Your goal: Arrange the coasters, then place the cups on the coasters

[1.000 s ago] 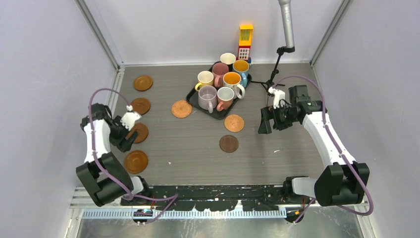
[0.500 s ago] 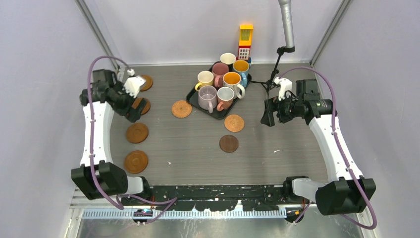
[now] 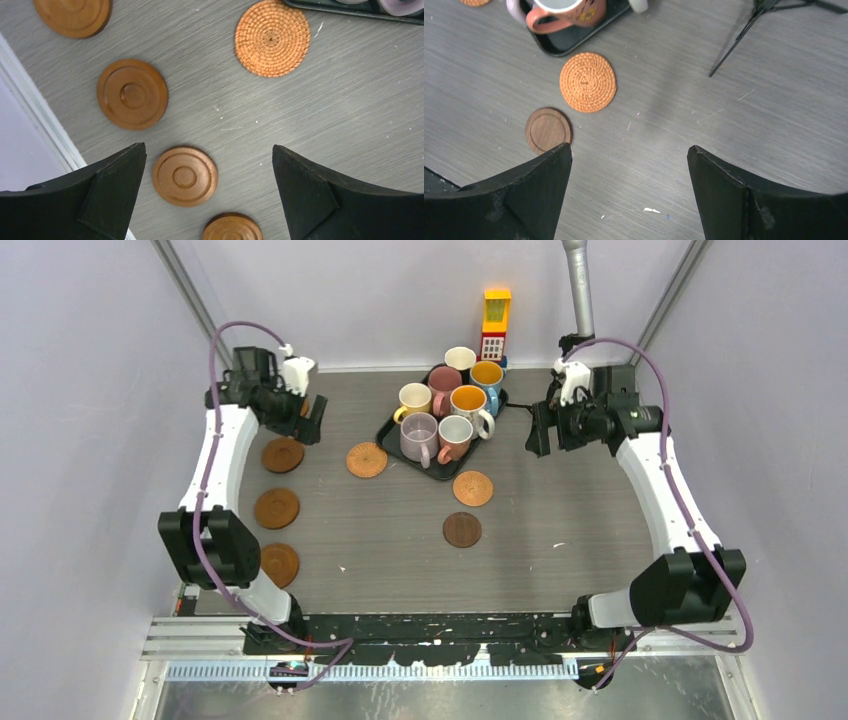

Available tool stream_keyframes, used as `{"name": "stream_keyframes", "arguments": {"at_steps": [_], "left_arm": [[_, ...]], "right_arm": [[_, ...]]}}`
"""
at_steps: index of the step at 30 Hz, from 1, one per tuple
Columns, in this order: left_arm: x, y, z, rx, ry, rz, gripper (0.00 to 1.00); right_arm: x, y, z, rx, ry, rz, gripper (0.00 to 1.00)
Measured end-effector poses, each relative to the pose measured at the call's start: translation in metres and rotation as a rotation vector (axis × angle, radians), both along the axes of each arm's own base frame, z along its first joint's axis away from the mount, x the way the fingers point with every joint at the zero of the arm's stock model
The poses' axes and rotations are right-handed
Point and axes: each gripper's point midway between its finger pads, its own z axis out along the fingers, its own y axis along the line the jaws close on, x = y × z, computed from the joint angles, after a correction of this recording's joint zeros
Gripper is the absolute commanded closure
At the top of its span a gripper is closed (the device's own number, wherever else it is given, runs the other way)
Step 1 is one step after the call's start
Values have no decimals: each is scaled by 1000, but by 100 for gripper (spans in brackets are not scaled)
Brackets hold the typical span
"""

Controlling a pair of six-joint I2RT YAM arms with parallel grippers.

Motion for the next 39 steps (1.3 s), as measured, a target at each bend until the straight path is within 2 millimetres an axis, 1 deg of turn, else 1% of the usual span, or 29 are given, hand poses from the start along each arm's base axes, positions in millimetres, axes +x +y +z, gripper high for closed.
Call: {"name": "stream_keyframes", "arguments": {"at_steps": [1, 4, 7, 10, 11, 14, 17, 20, 24, 27, 32, 36, 38, 39], "left_arm": [[7, -7, -1, 10, -3, -8, 0], [12, -29, -12, 30, 10, -43, 0], [18, -46, -27, 45, 21, -75, 0], [28, -59, -54, 49, 59, -78, 5], [32, -61, -62, 52, 72, -74, 8], [44, -68, -96, 67, 120, -65, 17], [50, -73, -129, 88, 181, -58, 20], [53, -77, -151, 110, 219, -62, 23], [57, -86, -164, 129, 232, -74, 27], [65, -96, -166, 134, 219, -82, 31], [77, -106, -171, 132, 198, -76, 39], [78, -105, -181, 136, 212, -61, 48], [78, -103, -187, 145, 225, -50, 50], [79, -102, -187, 148, 224, -48, 51]], "right_arm": [[7, -1, 4, -3, 0, -8, 10], [22, -3, 14, -15, 0, -26, 10], [25, -4, 15, -14, 14, -36, 10], [24, -3, 13, -7, 37, -45, 10], [24, -3, 13, -5, 45, -48, 10], [24, -3, 9, -4, 71, -51, 10], [23, -3, 4, -11, 91, -46, 10], [24, -5, 1, -25, 96, -41, 10], [25, -8, 0, -45, 91, -36, 10], [26, -9, 0, -57, 88, -32, 10], [30, -10, -3, -64, 91, -30, 10], [37, -12, -2, -78, 87, -30, 10], [41, -13, -2, -85, 82, -30, 10], [42, -14, -1, -89, 78, -30, 10]]}}
